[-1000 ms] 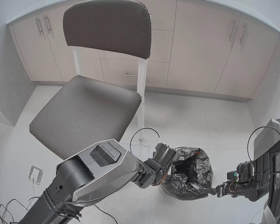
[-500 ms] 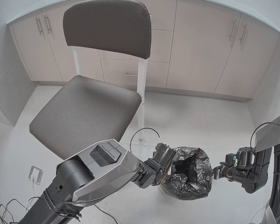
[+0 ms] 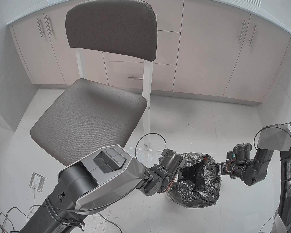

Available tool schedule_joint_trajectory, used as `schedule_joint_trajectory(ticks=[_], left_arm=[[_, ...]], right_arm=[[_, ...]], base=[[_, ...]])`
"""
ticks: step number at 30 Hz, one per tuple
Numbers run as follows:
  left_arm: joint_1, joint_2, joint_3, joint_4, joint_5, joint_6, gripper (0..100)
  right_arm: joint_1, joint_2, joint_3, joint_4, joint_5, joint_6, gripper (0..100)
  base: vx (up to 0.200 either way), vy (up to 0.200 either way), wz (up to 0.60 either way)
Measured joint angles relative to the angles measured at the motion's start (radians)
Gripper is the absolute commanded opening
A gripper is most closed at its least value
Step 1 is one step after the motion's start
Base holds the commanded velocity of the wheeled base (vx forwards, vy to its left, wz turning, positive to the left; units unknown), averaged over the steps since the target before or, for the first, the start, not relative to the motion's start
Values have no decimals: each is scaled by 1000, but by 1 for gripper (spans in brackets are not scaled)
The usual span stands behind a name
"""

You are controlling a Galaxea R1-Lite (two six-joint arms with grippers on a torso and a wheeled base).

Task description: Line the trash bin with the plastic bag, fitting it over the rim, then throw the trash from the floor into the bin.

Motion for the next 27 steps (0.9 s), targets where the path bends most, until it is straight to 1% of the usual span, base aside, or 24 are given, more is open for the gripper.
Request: schedule_joint_trajectory(ticks=[3,9,13,14,23,27], left_arm=[[0,0,-1,0,0,0,100],[0,0,-1,0,0,0,100],[0,0,-1,0,0,0,100],[0,0,-1,0,0,0,100],[0,1,0,0,0,0,100],[0,1,0,0,0,0,100]], right_arm=[[-1,20,-41,51,-35,1,100],[-10,39,-90,102,-61,7,100],[-10,45,-122,119,-124,41,100],[-9,46,-129,122,-130,48,100],[33,39,-136,121,-134,53,100],[55,5,-114,116,-117,56,100]], base=[[0,0,0],[0,0,0],[0,0,0],[0,0,0],[0,0,0],[0,0,0]])
